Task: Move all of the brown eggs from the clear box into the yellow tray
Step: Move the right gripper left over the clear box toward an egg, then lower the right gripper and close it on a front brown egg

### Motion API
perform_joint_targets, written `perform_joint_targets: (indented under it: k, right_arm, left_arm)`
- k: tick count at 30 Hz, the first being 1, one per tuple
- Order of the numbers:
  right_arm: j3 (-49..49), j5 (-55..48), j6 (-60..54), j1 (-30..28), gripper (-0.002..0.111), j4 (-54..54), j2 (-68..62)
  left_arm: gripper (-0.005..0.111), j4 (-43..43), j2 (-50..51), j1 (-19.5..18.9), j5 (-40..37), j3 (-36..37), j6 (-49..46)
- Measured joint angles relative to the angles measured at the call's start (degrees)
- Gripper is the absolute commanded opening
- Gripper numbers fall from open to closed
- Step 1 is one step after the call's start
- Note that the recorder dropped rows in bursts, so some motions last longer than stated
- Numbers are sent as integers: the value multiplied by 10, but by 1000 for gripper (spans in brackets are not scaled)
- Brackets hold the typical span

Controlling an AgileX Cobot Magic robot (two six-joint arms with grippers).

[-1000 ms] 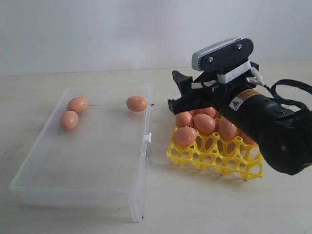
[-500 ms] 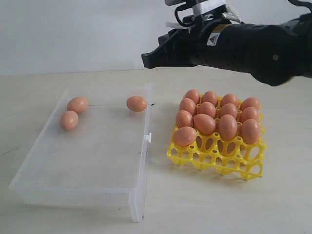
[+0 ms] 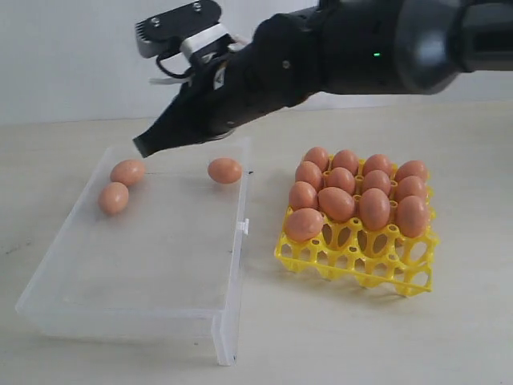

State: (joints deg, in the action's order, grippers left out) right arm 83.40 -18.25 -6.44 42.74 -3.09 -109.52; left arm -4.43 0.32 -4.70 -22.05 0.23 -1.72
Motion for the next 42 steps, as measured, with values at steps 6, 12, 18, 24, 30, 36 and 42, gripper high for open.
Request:
perform_joint_targets:
  k: [6,12,18,24,30,36,42]
  right_arm:
    - [209,-164,-109,28,20,-155,-123]
    - [443,-313,-29,28,47,-109,-285]
    - [520,-313,16,12,49,-143,-356]
    - [576,-259,60,1,49,-159,-422]
    - [599,-236,69,-1,53,-177,-443]
    - [599,-239,77,-5,57,-177,-458]
    - [599,-225,81,-7,57,-177,-461]
  left_arm:
    - [0,0,0,0,0,0,0]
    - [0,0,0,0,0,0,0]
    - [0,0,0,0,0,0,0]
    - [0,0,0,0,0,0,0]
    - [0,0,0,0,0,0,0]
    - [0,0,0,0,0,0,0]
    - [0,0,0,0,0,0,0]
